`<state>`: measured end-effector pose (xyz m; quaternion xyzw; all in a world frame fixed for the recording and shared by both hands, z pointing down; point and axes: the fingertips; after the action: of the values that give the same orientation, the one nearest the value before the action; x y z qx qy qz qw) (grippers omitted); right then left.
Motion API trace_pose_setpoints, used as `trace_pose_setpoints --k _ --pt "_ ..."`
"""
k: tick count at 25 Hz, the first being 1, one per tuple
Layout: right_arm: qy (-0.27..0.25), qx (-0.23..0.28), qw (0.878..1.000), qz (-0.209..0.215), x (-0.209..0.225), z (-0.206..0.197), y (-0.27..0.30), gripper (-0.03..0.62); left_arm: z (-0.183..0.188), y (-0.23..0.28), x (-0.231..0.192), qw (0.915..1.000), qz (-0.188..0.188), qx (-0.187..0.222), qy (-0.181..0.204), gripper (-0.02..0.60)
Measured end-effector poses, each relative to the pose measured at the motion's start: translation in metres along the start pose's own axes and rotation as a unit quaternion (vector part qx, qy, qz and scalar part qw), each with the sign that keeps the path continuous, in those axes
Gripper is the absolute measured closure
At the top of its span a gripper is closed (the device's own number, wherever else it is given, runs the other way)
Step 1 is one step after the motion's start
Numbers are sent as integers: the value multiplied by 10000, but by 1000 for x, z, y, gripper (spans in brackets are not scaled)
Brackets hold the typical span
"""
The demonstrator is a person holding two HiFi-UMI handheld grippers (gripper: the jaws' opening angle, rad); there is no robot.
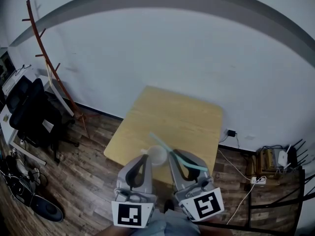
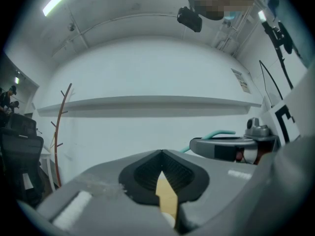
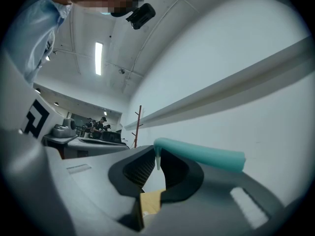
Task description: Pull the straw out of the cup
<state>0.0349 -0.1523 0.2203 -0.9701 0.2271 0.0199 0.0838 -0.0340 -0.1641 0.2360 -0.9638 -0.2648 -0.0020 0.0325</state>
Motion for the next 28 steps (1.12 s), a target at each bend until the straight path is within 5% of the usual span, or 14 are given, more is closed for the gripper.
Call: trace_pose_setpoints --k 28 --pt "-175 -116 9992 -353 -9 -3 18 557 -5 7 -21 9990 -402 63 -189 561"
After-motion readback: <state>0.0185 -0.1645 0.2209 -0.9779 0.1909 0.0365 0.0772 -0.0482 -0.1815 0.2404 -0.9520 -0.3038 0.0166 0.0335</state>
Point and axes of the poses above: the fingertips, and each gripper's own axes: y forward along the fingers, x to its right, z out of its top, and after that the axes turned 3 degrees about z, right-handed
